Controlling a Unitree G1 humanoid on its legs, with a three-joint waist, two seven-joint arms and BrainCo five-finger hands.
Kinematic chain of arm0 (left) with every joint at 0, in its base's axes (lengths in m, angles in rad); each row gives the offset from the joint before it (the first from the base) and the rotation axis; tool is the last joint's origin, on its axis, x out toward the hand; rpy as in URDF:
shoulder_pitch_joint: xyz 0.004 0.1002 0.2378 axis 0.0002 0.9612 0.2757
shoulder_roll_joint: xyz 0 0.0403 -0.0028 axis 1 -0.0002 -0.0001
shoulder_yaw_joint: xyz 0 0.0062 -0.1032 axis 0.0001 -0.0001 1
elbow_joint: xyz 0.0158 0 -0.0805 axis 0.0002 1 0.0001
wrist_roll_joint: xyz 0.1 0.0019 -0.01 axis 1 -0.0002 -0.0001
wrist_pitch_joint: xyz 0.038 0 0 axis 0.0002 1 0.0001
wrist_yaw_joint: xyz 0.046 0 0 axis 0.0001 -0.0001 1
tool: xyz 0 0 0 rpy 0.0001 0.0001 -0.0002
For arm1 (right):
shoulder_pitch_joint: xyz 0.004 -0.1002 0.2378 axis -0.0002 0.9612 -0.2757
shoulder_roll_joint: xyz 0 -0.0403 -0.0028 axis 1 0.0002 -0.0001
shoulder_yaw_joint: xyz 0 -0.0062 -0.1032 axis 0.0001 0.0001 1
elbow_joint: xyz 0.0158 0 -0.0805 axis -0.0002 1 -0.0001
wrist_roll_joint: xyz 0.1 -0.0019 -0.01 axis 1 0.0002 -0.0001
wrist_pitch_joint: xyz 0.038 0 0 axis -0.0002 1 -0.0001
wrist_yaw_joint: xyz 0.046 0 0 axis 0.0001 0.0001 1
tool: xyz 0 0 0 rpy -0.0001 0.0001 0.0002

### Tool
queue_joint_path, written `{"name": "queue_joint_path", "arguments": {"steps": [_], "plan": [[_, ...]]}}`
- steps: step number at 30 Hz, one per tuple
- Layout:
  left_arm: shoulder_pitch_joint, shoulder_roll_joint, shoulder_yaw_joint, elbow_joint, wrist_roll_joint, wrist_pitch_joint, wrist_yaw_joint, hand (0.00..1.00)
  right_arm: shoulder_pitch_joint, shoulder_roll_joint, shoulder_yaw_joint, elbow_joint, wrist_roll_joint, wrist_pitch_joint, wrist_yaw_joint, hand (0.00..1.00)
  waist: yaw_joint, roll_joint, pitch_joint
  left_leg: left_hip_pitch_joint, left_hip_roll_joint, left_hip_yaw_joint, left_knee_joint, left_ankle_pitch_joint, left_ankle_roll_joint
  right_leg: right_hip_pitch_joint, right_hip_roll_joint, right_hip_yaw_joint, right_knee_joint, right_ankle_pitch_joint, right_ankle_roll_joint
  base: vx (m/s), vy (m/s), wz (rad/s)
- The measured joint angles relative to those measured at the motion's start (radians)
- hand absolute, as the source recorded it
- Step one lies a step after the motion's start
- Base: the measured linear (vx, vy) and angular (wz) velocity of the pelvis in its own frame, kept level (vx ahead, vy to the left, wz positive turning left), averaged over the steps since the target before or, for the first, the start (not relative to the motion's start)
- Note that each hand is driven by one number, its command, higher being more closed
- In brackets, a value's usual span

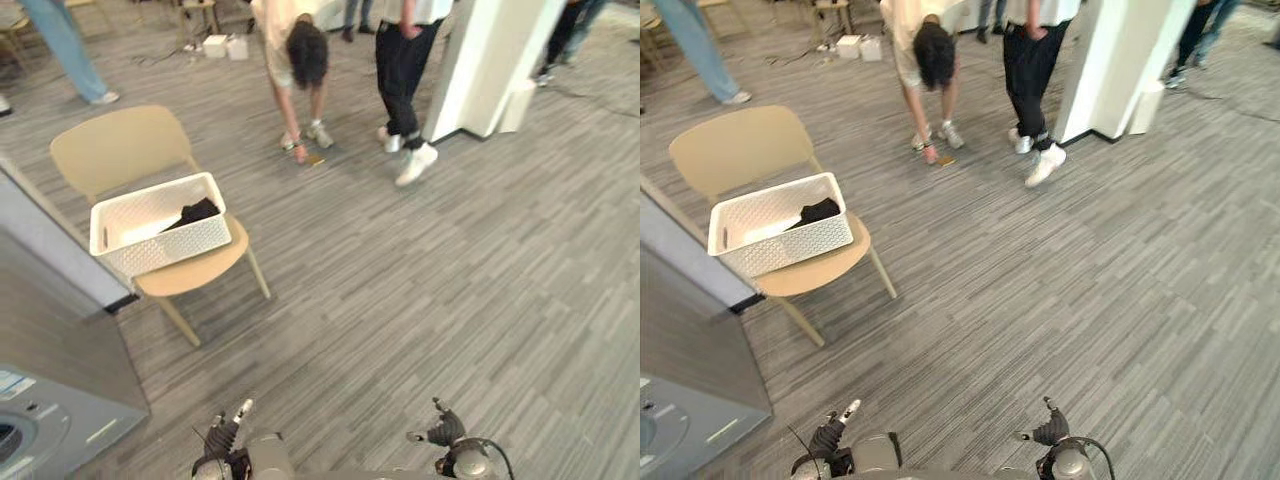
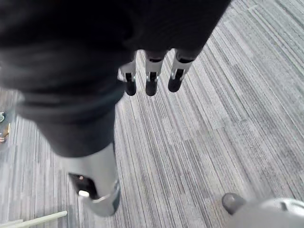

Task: Pick up the laundry basket with both hands and put the clothes into the washing machine.

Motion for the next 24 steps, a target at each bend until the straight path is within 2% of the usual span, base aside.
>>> {"name": "queue_joint_path", "arguments": {"steps": [1, 2, 3, 4, 5, 6, 7, 8, 9, 10, 11, 12, 14, 15, 16, 17, 18, 19, 20, 21, 23, 24], "plan": [[-0.011, 0.001, 0.002, 0.001, -0.001, -0.001, 0.0, 0.0, -0.025, 0.006, -0.029, -0.017, 0.008, 0.0, -0.001, 0.0, 0.001, -0.004, 0.021, 0.0, -0.066, 0.013, -0.178, 0.019, -0.017, 0.006, -0.014, -0.018, -0.001, -0.003, 0.005, 0.19, 0.003, 0.41], [-0.015, 0.001, 0.002, 0.003, 0.0, -0.001, 0.0, 0.0, -0.028, 0.006, -0.034, -0.027, 0.009, -0.001, -0.002, 0.0, 0.003, 0.003, 0.026, 0.0, -0.084, 0.012, -0.243, 0.034, -0.03, 0.012, -0.016, -0.022, -0.005, -0.005, 0.008, 0.22, 0.034, 0.27], [-0.019, 0.003, 0.006, 0.004, 0.0, -0.002, -0.001, 0.0, -0.039, 0.004, -0.037, -0.032, 0.011, -0.003, -0.005, 0.0, 0.01, -0.002, 0.035, 0.001, -0.104, 0.007, -0.297, 0.098, 0.0, 0.024, -0.021, -0.022, -0.016, -0.012, 0.017, 0.15, 0.05, 0.03], [-0.027, 0.009, 0.008, 0.008, 0.001, -0.001, -0.001, 0.0, -0.056, 0.011, -0.046, -0.033, 0.018, -0.003, -0.012, 0.0, 0.025, -0.011, 0.039, 0.016, -0.129, 0.01, -0.324, 0.126, 0.027, 0.036, -0.035, -0.015, -0.033, -0.019, 0.028, 0.22, 0.082, 0.1], [-0.036, 0.015, 0.007, 0.014, 0.001, 0.0, -0.001, 0.0, -0.065, 0.019, -0.048, -0.033, 0.018, -0.004, -0.02, 0.0, 0.028, -0.022, 0.044, 0.02, -0.149, 0.01, -0.339, 0.128, 0.032, 0.04, -0.046, -0.009, -0.048, -0.016, 0.036, 0.29, 0.157, 0.25], [-0.036, 0.014, 0.01, 0.014, 0.0, -0.005, -0.001, 0.0, -0.082, 0.022, -0.048, -0.028, 0.018, -0.004, -0.021, 0.0, 0.029, -0.02, 0.052, 0.002, -0.15, 0.011, -0.285, 0.098, 0.078, 0.05, -0.046, 0.002, -0.07, -0.008, 0.05, 0.24, 0.137, 0.28], [-0.036, 0.014, 0.012, 0.015, -0.001, -0.005, -0.002, 0.0, -0.086, 0.023, -0.048, -0.025, 0.018, -0.004, -0.021, 0.0, 0.03, -0.019, 0.052, -0.003, -0.148, 0.011, -0.269, 0.089, 0.088, 0.053, -0.046, 0.002, -0.071, -0.008, 0.052, 0.24, 0.181, 0.13], [-0.034, 0.015, 0.044, 0.018, -0.002, -0.002, -0.001, 0.0, -0.094, 0.026, -0.048, -0.014, 0.018, -0.004, -0.02, 0.0, 0.042, -0.016, 0.052, -0.011, -0.14, 0.01, -0.207, 0.038, 0.092, 0.067, -0.048, 0.009, -0.055, -0.013, 0.069, 0.28, 0.213, -0.11], [-0.027, 0.015, 0.068, 0.04, -0.001, -0.001, -0.002, 0.0, -0.094, 0.027, -0.048, -0.003, 0.018, -0.005, -0.02, 0.0, 0.054, -0.013, 0.051, 0.012, -0.148, 0.003, -0.188, -0.02, 0.103, 0.058, -0.07, 0.034, 0.043, -0.041, 0.115, 0.28, 0.213, -0.08], [-0.023, 0.015, 0.073, 0.052, -0.001, -0.001, -0.001, 0.0, -0.093, 0.028, -0.048, 0.007, 0.017, -0.006, -0.02, 0.0, 0.053, -0.016, 0.048, 0.025, -0.156, 0.003, -0.194, -0.039, 0.098, 0.038, -0.087, 0.044, 0.119, -0.054, 0.132, 0.35, 0.248, 0.11], [-0.013, 0.016, 0.075, 0.071, -0.001, 0.001, -0.001, 0.0, -0.089, 0.028, -0.049, 0.017, 0.017, -0.005, -0.019, 0.0, 0.049, -0.021, 0.043, 0.072, -0.181, 0.0, -0.221, -0.051, 0.104, -0.034, -0.134, 0.06, 0.322, -0.054, 0.151, 0.33, 0.169, 0.29], [0.002, 0.021, 0.07, 0.08, -0.001, 0.003, -0.002, 0.0, -0.081, 0.028, -0.047, 0.018, 0.017, -0.005, -0.017, 0.0, 0.046, -0.024, 0.041, 0.105, -0.203, -0.003, -0.239, -0.06, 0.115, -0.116, -0.183, 0.091, 0.533, -0.008, 0.176, 0.4, 0.192, 0.32], [0.026, 0.021, 0.069, 0.085, -0.001, 0.011, -0.003, 0.0, -0.063, 0.029, -0.032, 0.018, 0.015, -0.002, -0.012, 0.0, 0.039, -0.021, 0.042, 0.154, -0.219, -0.021, -0.239, -0.073, 0.142, -0.207, -0.219, 0.108, 0.782, 0.025, 0.167, 0.35, 0.092, 0.41], [0.044, 0.021, 0.069, 0.084, 0.0, 0.016, -0.003, 0.0, -0.063, 0.031, -0.005, 0.015, 0.01, 0.001, 0.003, 0.0, 0.024, -0.017, 0.043, 0.189, -0.221, -0.042, -0.246, -0.079, 0.151, -0.252, -0.223, 0.104, 0.88, 0.02, 0.156, 0.33, 0.056, 0.5], [0.047, 0.021, 0.069, 0.084, 0.0, 0.021, -0.003, 0.0, -0.061, 0.032, 0.008, 0.006, 0.004, 0.001, 0.006, 0.0, 0.021, -0.016, 0.044, 0.209, -0.222, -0.052, -0.261, -0.078, 0.151, -0.271, -0.22, 0.103, 0.905, 0.014, 0.145, 0.3, 0.016, 0.41], [0.047, 0.023, 0.074, 0.082, 0.0, 0.024, -0.003, 0.0, -0.053, 0.036, 0.025, -0.032, 0.002, 0.001, 0.009, 0.0, 0.024, -0.015, 0.044, 0.249, -0.222, -0.064, -0.297, -0.076, 0.148, -0.31, -0.208, 0.098, 0.903, -0.003, 0.121, 0.27, -0.024, 0.37], [0.045, 0.021, 0.077, 0.08, 0.001, 0.025, -0.003, 0.0, -0.039, 0.041, 0.032, -0.092, 0.0, -0.002, 0.01, 0.0, 0.022, -0.011, 0.044, 0.281, -0.222, -0.084, -0.324, -0.073, 0.143, -0.334, -0.193, 0.093, 0.836, -0.019, 0.107, 0.26, -0.044, 0.4], [0.045, 0.02, 0.078, 0.071, 0.001, 0.025, -0.003, 0.0, -0.033, 0.042, 0.035, -0.121, -0.001, -0.003, 0.01, 0.0, 0.02, -0.008, 0.045, 0.297, -0.221, -0.098, -0.335, -0.072, 0.14, -0.338, -0.181, 0.095, 0.776, -0.032, 0.107, 0.25, -0.082, 0.57], [0.043, 0.015, 0.077, 0.049, 0.001, 0.023, -0.003, 0.0, -0.019, 0.042, 0.038, -0.179, -0.001, -0.003, 0.009, 0.0, 0.017, -0.001, 0.048, 0.321, -0.219, -0.122, -0.354, -0.066, 0.131, -0.341, -0.158, 0.113, 0.619, -0.042, 0.101, 0.2, -0.085, 0.54], [0.041, 0.013, 0.078, 0.04, 0.001, 0.021, -0.003, 0.0, -0.013, 0.042, 0.037, -0.209, 0.0, -0.003, 0.009, 0.0, 0.014, 0.005, 0.048, 0.326, -0.217, -0.139, -0.364, -0.063, 0.125, -0.342, -0.144, 0.131, 0.527, -0.042, 0.101, 0.26, -0.132, 0.72], [0.037, 0.007, 0.077, 0.028, 0.001, 0.017, -0.002, 0.0, -0.011, 0.042, 0.032, -0.301, 0.006, -0.004, 0.006, 0.0, -0.006, -0.002, 0.042, 0.339, -0.206, -0.194, -0.404, -0.049, 0.098, -0.357, -0.115, 0.239, 0.235, -0.002, 0.11, 0.26, -0.19, 0.8], [0.04, 0.009, 0.078, 0.032, 0.008, 0.018, -0.002, 0.0, 0.008, 0.047, 0.018, -0.352, 0.006, -0.006, 0.001, 0.0, -0.006, -0.01, 0.037, 0.35, -0.206, -0.211, -0.426, -0.041, 0.069, -0.344, -0.114, 0.294, 0.083, 0.076, 0.129, 0.24, -0.203, 0.78]]}}
